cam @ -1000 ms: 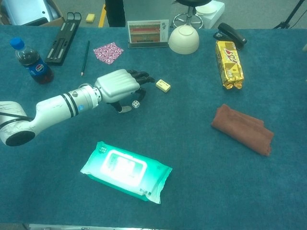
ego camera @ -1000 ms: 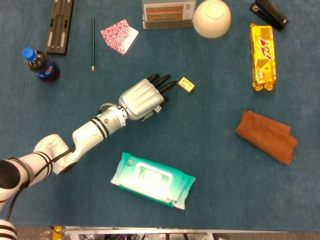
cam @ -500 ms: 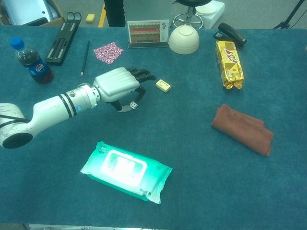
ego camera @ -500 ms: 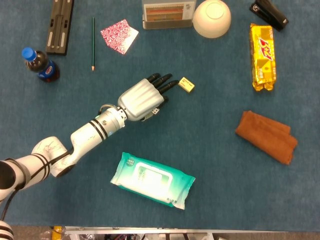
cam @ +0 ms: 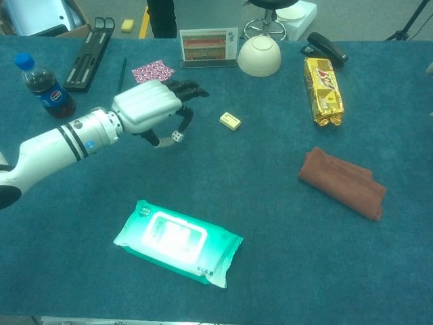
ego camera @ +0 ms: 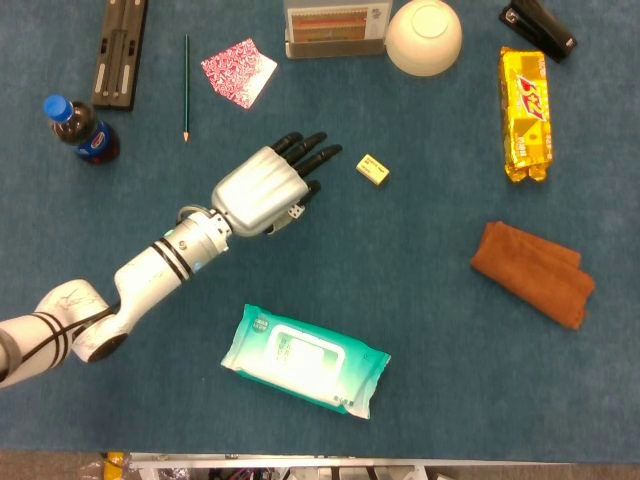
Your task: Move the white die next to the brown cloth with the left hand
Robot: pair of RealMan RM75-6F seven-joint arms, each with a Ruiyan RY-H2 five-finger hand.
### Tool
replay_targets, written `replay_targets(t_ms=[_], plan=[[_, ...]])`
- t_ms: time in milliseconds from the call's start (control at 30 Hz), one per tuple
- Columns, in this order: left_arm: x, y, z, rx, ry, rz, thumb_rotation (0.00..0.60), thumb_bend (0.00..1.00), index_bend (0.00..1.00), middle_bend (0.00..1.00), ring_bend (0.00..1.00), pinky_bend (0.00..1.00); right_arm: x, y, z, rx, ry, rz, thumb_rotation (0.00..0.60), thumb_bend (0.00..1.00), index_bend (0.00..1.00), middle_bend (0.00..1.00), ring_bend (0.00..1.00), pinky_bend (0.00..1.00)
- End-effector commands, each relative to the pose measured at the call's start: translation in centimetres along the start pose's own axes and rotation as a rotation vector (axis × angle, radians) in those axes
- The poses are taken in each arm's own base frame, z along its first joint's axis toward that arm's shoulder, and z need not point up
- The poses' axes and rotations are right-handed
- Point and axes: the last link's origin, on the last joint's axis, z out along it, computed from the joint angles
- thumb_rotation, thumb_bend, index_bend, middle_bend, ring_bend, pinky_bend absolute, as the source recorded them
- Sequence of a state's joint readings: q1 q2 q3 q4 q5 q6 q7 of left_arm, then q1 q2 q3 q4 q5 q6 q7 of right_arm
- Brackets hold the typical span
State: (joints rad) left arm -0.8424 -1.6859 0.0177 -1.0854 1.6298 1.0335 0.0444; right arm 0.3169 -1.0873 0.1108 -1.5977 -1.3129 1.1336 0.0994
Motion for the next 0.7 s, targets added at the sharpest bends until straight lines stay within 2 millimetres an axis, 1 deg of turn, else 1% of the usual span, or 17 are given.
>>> replay_targets(t_ms=[33, 267, 333, 433, 500, 567, 700], plan=[[1.1, -0.8, -0.9, 0.038, 0.051, -0.021, 0.6, 0.26, 0.54, 0.09, 0.01, 0.18, 0.0, 0.1, 0.0, -0.002, 0.0, 0.003, 0.6, 0.01, 0.38, 0.36, 0.28, 0.39], [4.5, -2.8, -3.2, 0.119, 0.196, -0.042, 0.6, 0.26, 0.56, 0.09, 0.01, 0.19, -0.2, 0.2, -0.1, -0.003, -0.001, 0.011, 0.6, 0.01, 0.38, 0.36, 0.28, 0.39], [5.4, -3.5, -3.5, 0.139, 0.221, -0.041, 0.6, 0.26, 0.56, 0.09, 0.01, 0.19, -0.2, 0.1, -0.1, -0.002, 0.0, 0.013, 0.6, 0.01, 0.38, 0.36, 0.28, 0.39], [6.3, -4.0, -4.7, 0.163, 0.252, -0.043, 0.6, 0.26, 0.56, 0.09, 0.01, 0.19, -0.3, 0.1, 0.0, -0.001, -0.001, 0.017, 0.6, 0.01, 0.38, 0.36, 0.28, 0.39], [6.4, -4.2, -5.7, 0.178, 0.268, -0.041, 0.6, 0.26, 0.56, 0.09, 0.01, 0.19, -0.4, 0.1, -0.1, -0.001, -0.003, 0.018, 0.6, 0.01, 0.38, 0.36, 0.28, 0.38], [6.2, -4.2, -6.8, 0.197, 0.278, -0.041, 0.6, 0.26, 0.56, 0.1, 0.01, 0.19, -0.5, 0.1, 0.0, -0.003, -0.006, 0.02, 0.6, 0.01, 0.38, 0.36, 0.28, 0.39], [4.5, -4.0, -8.9, 0.235, 0.258, -0.061, 0.6, 0.26, 0.56, 0.1, 0.01, 0.19, -0.7, 0.1, 0.0, -0.003, -0.013, 0.021, 0.6, 0.01, 0.38, 0.36, 0.28, 0.39]])
